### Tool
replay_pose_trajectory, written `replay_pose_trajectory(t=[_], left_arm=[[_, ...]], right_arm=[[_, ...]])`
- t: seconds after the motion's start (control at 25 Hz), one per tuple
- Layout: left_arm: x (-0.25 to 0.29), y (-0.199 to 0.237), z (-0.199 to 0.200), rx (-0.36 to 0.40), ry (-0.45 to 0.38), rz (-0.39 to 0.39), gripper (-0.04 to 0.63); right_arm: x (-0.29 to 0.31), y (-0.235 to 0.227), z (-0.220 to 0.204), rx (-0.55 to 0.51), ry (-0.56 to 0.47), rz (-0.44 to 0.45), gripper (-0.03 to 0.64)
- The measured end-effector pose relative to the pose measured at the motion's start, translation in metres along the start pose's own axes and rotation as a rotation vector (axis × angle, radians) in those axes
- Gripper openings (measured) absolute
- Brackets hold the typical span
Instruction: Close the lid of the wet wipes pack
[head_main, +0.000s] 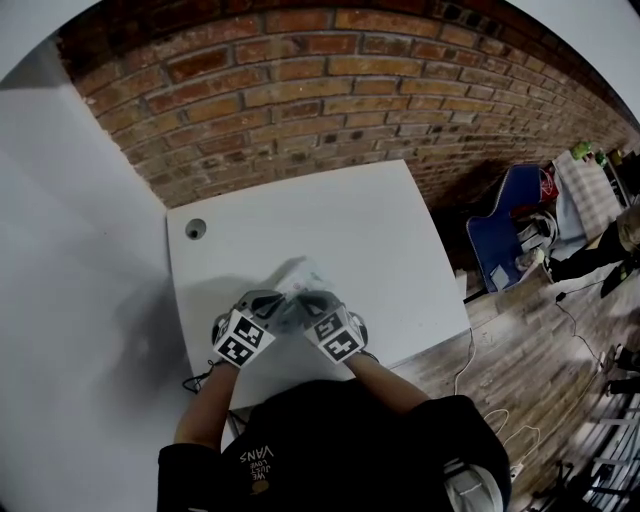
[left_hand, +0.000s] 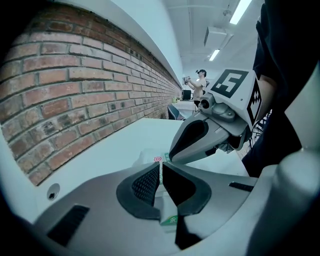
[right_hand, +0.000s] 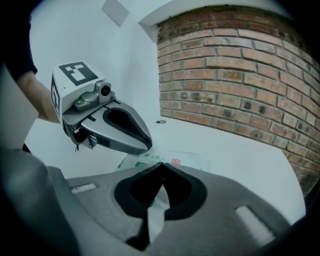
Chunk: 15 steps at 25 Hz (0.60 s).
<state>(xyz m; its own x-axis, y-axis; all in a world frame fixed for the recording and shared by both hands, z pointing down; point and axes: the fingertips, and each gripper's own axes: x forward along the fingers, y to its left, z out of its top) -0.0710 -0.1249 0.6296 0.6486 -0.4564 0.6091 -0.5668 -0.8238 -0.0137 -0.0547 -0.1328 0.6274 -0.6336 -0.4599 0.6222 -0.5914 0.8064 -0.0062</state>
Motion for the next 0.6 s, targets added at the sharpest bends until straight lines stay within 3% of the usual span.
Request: replay_pose_trajectory(t=[0.6], left_arm=[[-0.008, 0.003, -0.007, -0.031, 0.015, 0.007, 0.023]], right_arm=[[0.013, 0.003, -0.008, -0.052, 0.088, 0.019, 0.000]])
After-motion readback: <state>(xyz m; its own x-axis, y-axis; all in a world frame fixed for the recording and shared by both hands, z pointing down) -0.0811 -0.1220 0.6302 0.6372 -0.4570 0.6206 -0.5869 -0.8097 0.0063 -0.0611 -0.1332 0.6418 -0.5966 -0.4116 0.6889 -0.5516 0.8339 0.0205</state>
